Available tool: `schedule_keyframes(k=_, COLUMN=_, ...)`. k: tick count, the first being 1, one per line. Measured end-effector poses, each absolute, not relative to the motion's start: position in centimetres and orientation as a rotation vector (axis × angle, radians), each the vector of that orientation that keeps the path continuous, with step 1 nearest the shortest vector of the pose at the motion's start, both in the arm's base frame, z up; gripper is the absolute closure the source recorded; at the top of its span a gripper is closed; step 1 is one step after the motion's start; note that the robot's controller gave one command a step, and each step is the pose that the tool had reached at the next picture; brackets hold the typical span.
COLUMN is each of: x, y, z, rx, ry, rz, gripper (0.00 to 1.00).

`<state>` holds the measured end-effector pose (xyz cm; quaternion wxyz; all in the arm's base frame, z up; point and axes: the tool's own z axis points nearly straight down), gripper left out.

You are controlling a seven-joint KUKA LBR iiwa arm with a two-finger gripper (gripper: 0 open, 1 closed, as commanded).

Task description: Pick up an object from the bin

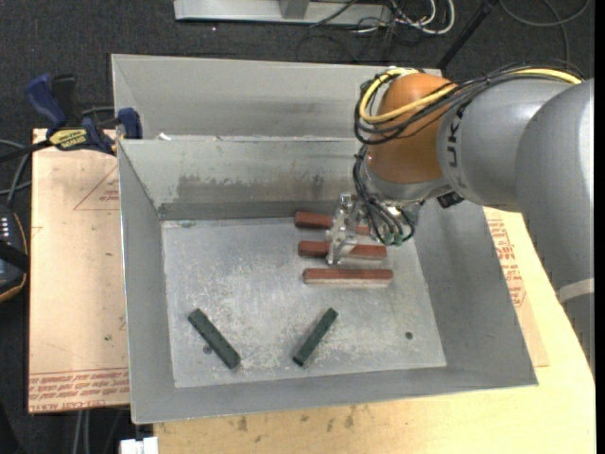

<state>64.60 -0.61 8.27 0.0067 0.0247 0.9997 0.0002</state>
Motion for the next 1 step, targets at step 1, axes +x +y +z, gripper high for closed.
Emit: schedule_keyframes(k=1, x=64.87, y=-2.29, z=22.40, rx=0.104, ry=3.135, rz=0.002, gripper=1.00)
